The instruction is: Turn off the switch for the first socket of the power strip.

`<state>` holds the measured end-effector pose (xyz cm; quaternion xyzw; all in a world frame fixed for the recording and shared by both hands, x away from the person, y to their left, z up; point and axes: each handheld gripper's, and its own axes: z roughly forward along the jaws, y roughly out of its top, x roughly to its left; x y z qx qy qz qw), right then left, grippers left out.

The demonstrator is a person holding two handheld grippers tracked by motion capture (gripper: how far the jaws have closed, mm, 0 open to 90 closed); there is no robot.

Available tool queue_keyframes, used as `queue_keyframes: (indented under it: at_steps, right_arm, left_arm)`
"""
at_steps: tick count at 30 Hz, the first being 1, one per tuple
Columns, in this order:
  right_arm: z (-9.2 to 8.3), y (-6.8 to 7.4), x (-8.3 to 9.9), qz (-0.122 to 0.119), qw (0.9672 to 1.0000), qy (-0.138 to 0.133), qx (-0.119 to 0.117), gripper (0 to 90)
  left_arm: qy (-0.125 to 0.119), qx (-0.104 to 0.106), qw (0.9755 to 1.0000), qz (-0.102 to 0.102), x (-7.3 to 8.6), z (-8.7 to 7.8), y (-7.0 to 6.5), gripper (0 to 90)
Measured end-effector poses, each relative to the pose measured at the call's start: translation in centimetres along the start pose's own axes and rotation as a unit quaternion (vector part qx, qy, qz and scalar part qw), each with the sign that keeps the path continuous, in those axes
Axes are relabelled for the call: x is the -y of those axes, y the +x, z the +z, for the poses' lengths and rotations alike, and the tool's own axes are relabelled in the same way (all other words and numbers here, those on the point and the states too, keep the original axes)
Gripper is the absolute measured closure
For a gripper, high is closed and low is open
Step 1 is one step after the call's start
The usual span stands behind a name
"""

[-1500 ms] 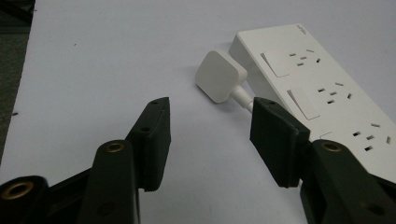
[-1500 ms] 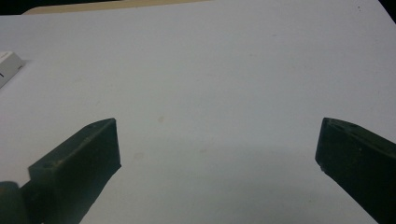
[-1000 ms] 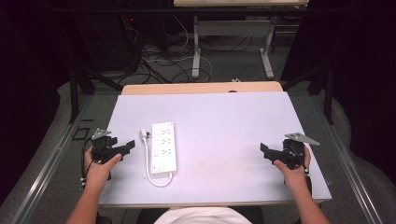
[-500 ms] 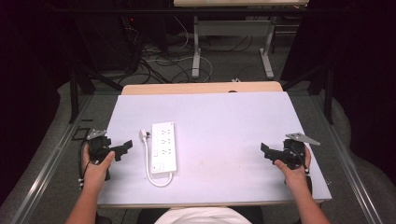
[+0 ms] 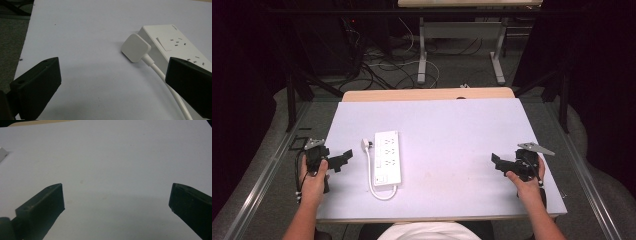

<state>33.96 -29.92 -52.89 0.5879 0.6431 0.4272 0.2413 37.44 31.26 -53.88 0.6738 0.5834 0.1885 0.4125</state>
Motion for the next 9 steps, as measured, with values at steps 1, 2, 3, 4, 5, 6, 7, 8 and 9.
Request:
queue_keyframes:
  at_steps: [1,2,3,4,5,6,7,8,9]
  right_arm:
    - [0.01,0.00,0.00,0.001,1.0000,0.000,0.001,0.0]
    - [-0.04,-0.02,-0.01,0.001,1.0000,0.002,0.002,0.0]
    - [-0.05,-0.07,-0.01,-0.001,1.0000,0.003,0.001,0.0]
    - [-0.02,-0.15,-0.01,-0.005,1.0000,0.002,0.001,0.0]
    - [-0.09,-0.17,-0.04,-0.005,1.0000,0.007,0.003,0.0]
    - [0.08,-0.13,0.00,-0.002,1.0000,-0.002,0.001,0.0]
    - [0.09,-0.15,0.01,-0.003,1.0000,-0.002,0.001,0.0]
    - [0.09,-0.15,0.01,-0.002,1.0000,-0.002,0.001,0.0]
    - [0.10,-0.16,0.02,-0.002,1.0000,-0.002,0.002,0.0]
  left_arm:
    - [0.000,-0.001,1.0000,0.001,0.00,0.01,-0.01,0.1]
    - [-0.003,-0.002,1.0000,0.001,0.03,0.05,-0.04,0.1]
    - [-0.003,-0.002,1.0000,0.001,0.02,0.05,-0.04,0.1]
    - [-0.002,-0.002,1.0000,0.001,0.02,0.06,-0.04,0.1]
    - [-0.002,-0.002,1.0000,0.001,0.02,0.07,-0.04,0.1]
    - [-0.004,-0.002,1.0000,0.000,0.02,0.09,-0.04,0.1]
    - [-0.005,-0.003,1.0000,0.001,0.01,0.10,-0.02,0.1]
    - [-0.005,-0.003,1.0000,0.000,0.01,0.13,-0.02,0.1]
    - [-0.007,-0.004,1.0000,-0.002,0.04,0.20,-0.05,0.1]
